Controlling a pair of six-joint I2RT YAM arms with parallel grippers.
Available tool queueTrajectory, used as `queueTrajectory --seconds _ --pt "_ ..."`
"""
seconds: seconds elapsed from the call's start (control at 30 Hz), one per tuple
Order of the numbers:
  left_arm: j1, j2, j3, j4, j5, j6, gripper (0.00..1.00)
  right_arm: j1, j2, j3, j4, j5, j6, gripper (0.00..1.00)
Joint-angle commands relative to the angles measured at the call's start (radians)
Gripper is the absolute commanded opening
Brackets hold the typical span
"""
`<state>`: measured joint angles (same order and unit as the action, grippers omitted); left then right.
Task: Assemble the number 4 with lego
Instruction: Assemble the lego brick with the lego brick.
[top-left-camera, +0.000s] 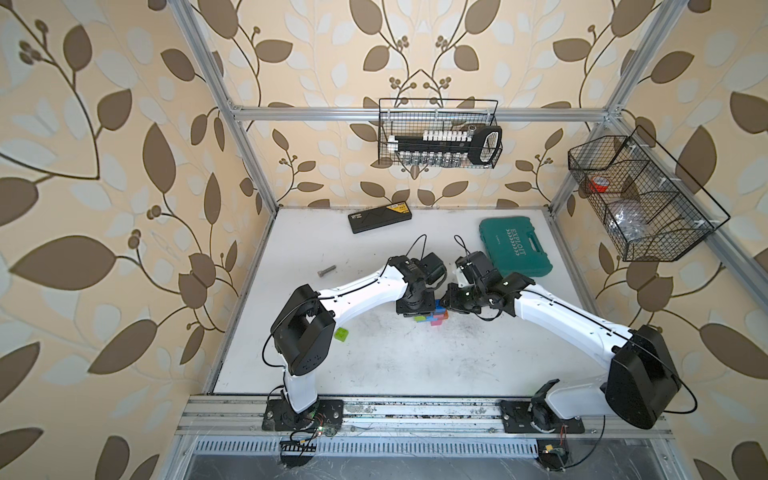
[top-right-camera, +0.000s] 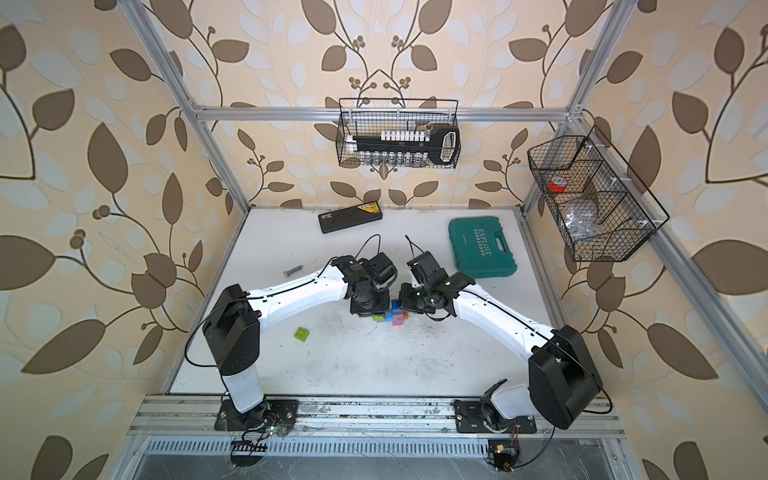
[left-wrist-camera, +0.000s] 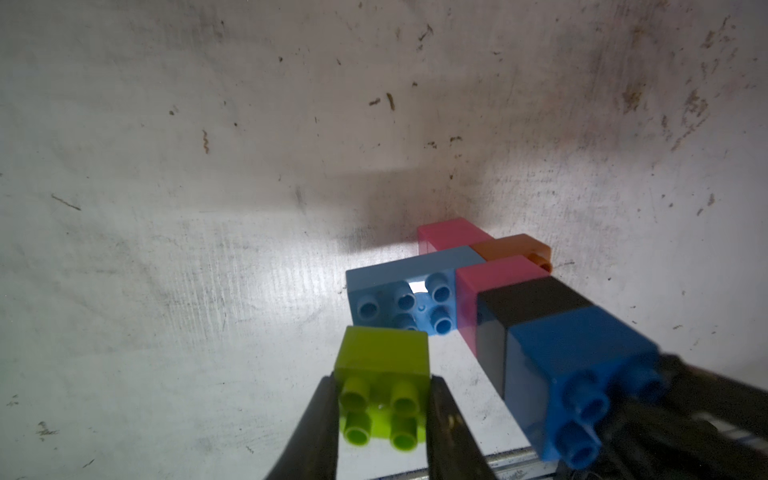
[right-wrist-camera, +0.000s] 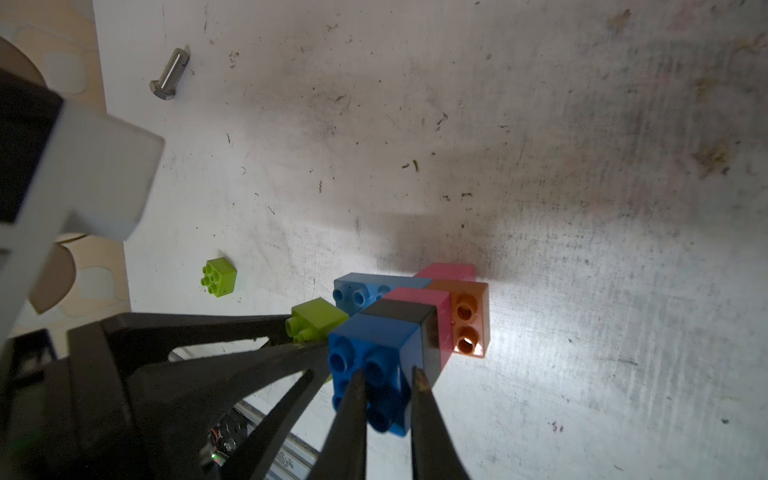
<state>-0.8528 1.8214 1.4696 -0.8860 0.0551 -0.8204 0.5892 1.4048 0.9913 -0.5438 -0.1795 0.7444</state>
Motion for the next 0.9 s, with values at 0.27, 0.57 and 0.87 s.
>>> queueTrajectory --seconds 0.27,0.57,0.87 --pt "-0.012 0.025 0.041 -0.011 -0.012 -0.013 0.0 0.015 -0.01 -0.059 -0.076 0.073 0.052 0.14" --pt "-0.012 0.066 0.129 -0.067 -0.083 0.02 0.0 0.022 -0.004 -0.063 -0.072 0.077 0.053 0.14" --pt "-0.015 0.092 0.136 -0.09 -0.08 0.023 0.0 0.024 -0.005 -0.072 -0.07 0.082 0.053 0.13"
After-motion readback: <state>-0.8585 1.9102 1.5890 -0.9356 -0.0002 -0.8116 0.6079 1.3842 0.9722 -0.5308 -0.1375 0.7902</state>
